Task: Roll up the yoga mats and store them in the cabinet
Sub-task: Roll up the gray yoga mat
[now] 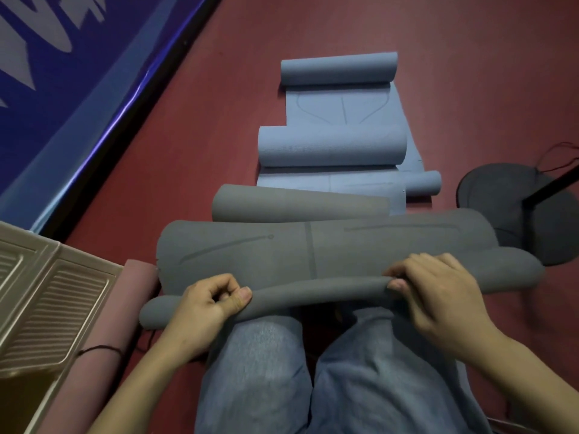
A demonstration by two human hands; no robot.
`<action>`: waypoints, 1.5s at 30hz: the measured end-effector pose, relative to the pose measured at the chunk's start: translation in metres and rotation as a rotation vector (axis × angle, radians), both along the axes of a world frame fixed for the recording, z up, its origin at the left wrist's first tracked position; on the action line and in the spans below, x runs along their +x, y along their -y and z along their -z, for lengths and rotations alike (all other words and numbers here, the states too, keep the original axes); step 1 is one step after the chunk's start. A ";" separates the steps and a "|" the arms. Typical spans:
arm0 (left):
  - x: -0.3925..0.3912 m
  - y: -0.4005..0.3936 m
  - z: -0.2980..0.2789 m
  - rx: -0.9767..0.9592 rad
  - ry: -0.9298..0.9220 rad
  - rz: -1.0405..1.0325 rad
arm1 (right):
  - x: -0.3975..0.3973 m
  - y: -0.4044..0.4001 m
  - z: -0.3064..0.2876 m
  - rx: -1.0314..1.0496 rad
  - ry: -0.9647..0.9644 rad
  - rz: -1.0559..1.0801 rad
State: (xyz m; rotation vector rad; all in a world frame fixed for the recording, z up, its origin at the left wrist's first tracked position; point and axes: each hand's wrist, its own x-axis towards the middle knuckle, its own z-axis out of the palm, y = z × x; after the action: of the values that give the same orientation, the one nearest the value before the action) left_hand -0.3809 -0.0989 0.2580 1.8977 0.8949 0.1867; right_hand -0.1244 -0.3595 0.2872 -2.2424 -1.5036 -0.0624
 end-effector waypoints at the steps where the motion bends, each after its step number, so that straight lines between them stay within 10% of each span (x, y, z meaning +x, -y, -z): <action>1: -0.002 0.001 -0.003 0.015 -0.009 0.013 | -0.001 0.002 -0.007 0.004 0.004 -0.026; 9: -0.018 0.012 -0.004 0.171 -0.116 -0.061 | -0.006 0.010 -0.005 -0.175 -0.358 -0.003; 25: -0.001 0.026 -0.010 0.550 -0.177 -0.046 | -0.026 0.011 -0.008 -0.147 0.146 0.088; 33: -0.004 0.050 -0.014 1.035 -0.082 0.079 | -0.035 0.014 -0.011 -0.253 0.143 0.131; 45: -0.002 0.044 -0.015 1.139 -0.103 0.172 | -0.040 -0.001 -0.011 -0.242 0.206 0.170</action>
State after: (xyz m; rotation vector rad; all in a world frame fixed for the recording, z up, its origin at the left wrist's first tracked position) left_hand -0.3831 -0.1434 0.2731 3.0392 0.7254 0.5874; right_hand -0.1641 -0.3586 0.2987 -2.6243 -1.4867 -0.1760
